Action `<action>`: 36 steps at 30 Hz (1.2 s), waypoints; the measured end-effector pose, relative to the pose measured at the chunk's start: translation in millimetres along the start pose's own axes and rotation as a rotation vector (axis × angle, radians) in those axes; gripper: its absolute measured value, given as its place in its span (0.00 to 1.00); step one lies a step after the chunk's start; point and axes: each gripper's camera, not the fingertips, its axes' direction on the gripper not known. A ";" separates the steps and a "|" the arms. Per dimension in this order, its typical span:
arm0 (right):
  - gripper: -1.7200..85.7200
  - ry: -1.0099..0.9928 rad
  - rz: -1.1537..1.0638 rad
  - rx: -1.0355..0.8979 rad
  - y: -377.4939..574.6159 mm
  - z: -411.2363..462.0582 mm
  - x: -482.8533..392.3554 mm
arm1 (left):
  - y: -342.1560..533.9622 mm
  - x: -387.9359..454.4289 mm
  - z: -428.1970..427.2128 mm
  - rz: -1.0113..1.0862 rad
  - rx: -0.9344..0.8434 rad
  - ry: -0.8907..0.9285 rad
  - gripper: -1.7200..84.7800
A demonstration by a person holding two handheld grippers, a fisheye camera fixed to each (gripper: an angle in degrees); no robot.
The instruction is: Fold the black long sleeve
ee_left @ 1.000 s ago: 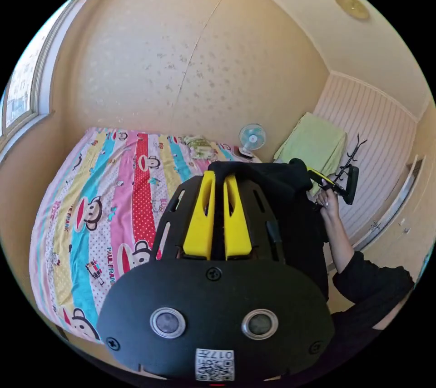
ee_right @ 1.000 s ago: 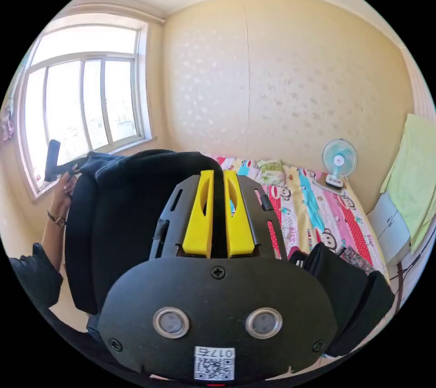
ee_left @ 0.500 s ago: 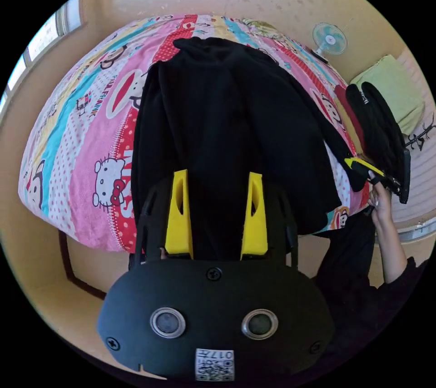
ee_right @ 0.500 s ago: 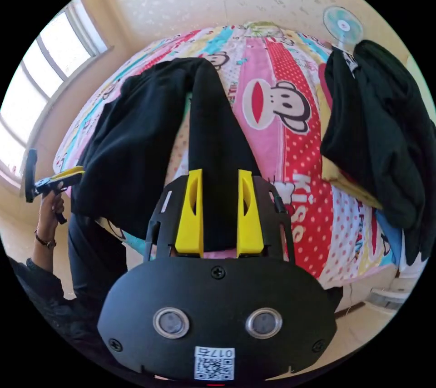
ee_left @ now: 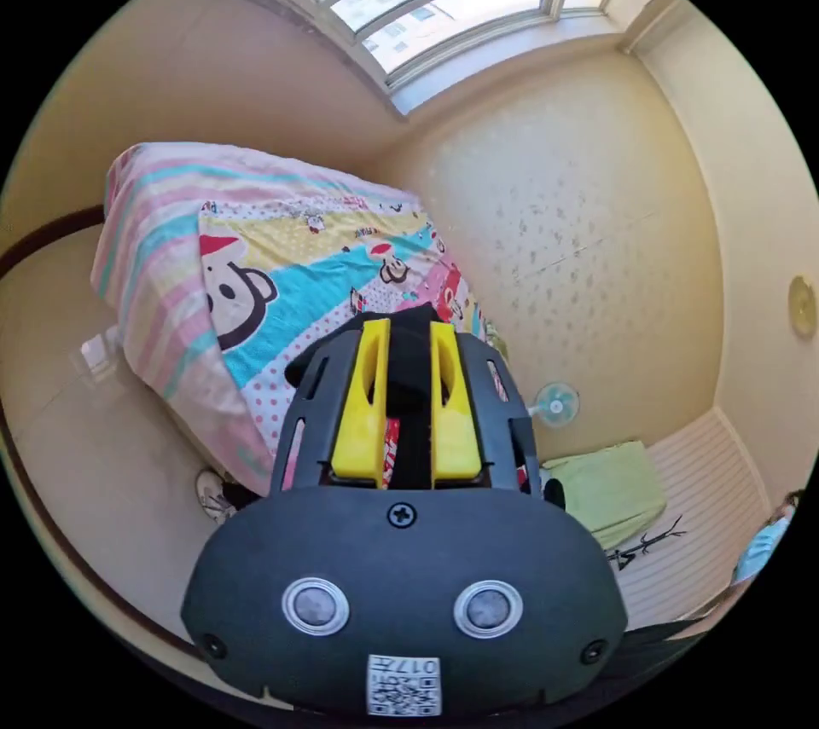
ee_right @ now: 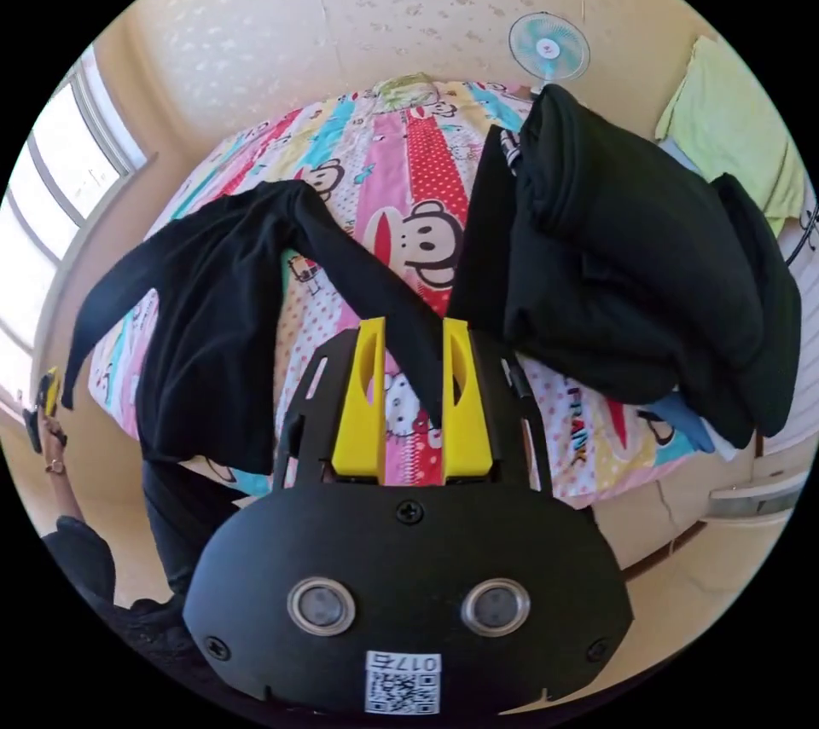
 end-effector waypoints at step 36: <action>0.06 -0.548 -0.271 -0.481 -35.3 -95.0 111.2 | 70.4 45.1 86.9 0.389 -0.963 -0.108 0.06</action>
